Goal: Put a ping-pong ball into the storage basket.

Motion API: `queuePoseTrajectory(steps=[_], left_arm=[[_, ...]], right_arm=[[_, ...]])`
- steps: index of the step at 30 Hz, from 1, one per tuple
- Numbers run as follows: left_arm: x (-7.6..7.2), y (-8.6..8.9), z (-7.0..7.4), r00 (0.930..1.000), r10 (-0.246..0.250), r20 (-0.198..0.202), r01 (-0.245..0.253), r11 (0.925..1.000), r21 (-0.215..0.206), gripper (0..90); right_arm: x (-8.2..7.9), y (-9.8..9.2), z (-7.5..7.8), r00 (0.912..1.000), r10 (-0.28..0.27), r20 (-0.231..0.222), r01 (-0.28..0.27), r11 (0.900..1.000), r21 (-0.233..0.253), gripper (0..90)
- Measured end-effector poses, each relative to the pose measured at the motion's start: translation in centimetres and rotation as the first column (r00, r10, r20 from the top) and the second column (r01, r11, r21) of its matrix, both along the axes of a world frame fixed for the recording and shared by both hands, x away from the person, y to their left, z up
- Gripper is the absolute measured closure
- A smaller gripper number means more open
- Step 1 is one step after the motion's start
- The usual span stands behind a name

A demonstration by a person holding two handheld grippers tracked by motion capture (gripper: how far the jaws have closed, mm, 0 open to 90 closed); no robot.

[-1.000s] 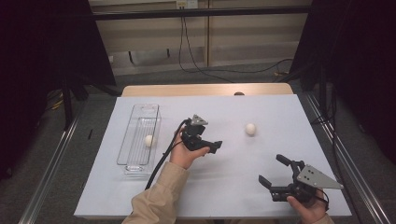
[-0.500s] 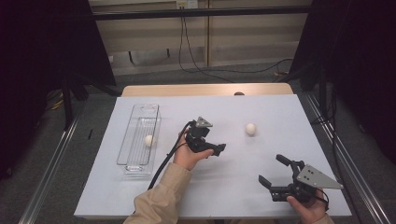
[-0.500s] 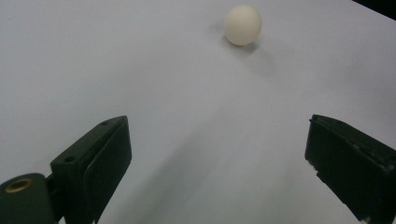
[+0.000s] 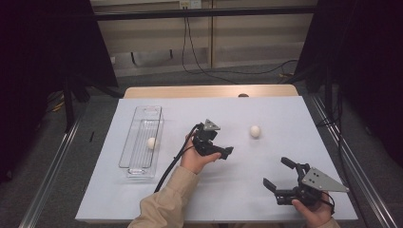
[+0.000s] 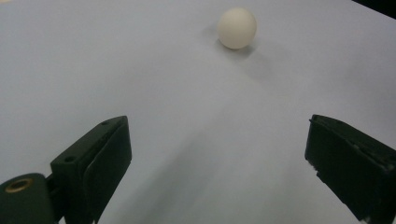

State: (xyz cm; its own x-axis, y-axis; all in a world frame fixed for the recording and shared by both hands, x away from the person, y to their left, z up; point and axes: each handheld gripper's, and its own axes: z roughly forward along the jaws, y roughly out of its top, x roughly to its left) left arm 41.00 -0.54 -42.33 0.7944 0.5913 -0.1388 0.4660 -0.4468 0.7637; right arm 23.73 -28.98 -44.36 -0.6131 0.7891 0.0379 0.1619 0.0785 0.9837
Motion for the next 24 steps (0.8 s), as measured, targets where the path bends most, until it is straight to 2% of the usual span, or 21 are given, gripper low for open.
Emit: queuePoseTrajectory(steps=[4,6,9,24], left_arm=[[0.0,-0.4,-0.1,1.0,-0.001,0.01,0.001,1.0,0.002,7.2],[0.0,-0.5,-0.1,0.9999,-0.009,0.014,0.008,0.9998,0.018,7.1],[0.0,-0.8,-0.4,0.9999,-0.012,0.0,0.012,0.9999,0.011,7.2],[0.4,-2.0,-0.8,0.9998,-0.018,0.002,0.018,0.9998,-0.005,7.5]], right_arm=[[0.0,0.0,0.0,1.0,0.002,0.001,-0.002,1.0,-0.002,4.2],[0.0,0.0,0.0,1.0,0.0,0.002,0.0,1.0,0.002,4.2],[0.0,0.0,0.0,1.0,0.0,0.002,0.0,1.0,0.002,4.2],[0.1,-0.1,0.0,1.0,-0.002,0.001,0.002,1.0,0.001,4.2]])
